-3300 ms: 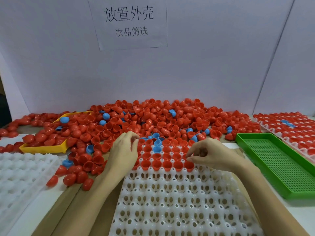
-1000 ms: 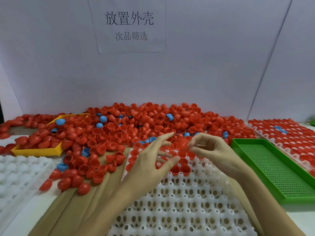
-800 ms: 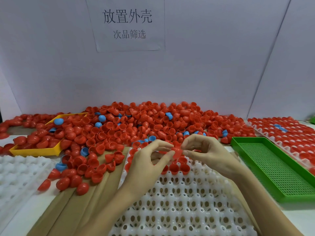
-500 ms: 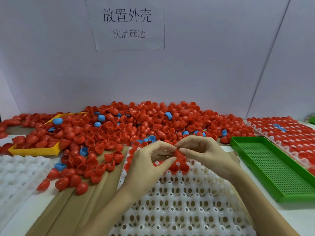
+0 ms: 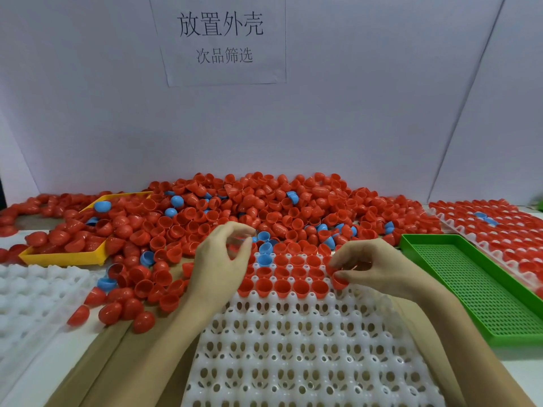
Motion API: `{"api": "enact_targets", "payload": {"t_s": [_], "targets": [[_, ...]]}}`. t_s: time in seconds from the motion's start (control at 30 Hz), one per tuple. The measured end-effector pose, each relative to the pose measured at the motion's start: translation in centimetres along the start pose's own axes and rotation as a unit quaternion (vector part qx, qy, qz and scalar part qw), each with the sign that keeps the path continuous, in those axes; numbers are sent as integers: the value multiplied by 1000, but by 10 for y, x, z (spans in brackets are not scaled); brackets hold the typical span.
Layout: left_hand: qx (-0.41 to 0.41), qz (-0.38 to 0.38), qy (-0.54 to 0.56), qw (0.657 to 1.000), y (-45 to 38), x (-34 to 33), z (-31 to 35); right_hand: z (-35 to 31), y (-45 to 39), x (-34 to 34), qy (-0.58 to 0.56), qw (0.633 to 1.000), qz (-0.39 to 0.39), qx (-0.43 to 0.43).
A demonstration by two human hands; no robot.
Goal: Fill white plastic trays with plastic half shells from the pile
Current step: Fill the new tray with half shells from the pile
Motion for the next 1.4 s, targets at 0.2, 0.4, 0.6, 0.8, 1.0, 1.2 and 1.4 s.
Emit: {"api": "enact_targets", "payload": {"t_s": [0.2,0.4,0.6,0.8,1.0,1.2,1.4], "targets": [[53,15,-69,996,-10,9,-34,-4,0,-8,79,997,-21,7],[91,-14,-110,990,-12,9,-51,0,2,25,16,995,99,21],[107,-60,-181,976,-10,2,-58,38,7,50,34,977,206,-39],[96,-81,-235,964,-11,0,-63,79,15,59,111,948,269,-129],[71,-93,-235,965,-10,-2,-62,92,10,46,131,951,228,-165],[-32,-82,-250,964,-8,-11,-40,88,8,42,121,952,230,-161],[-91,-290,-237,923,20,-60,-25,78,4,41,154,952,221,-147]]}}
Point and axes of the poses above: each hand's wrist, its own y-axis away from the middle knuckle, its own x-axis out of the back of the hand, z = x × y, the point moved 10 cm from there along -y, towards the middle knuckle, and after that the axes turned 2 degrees about x, right-handed, at the moved point
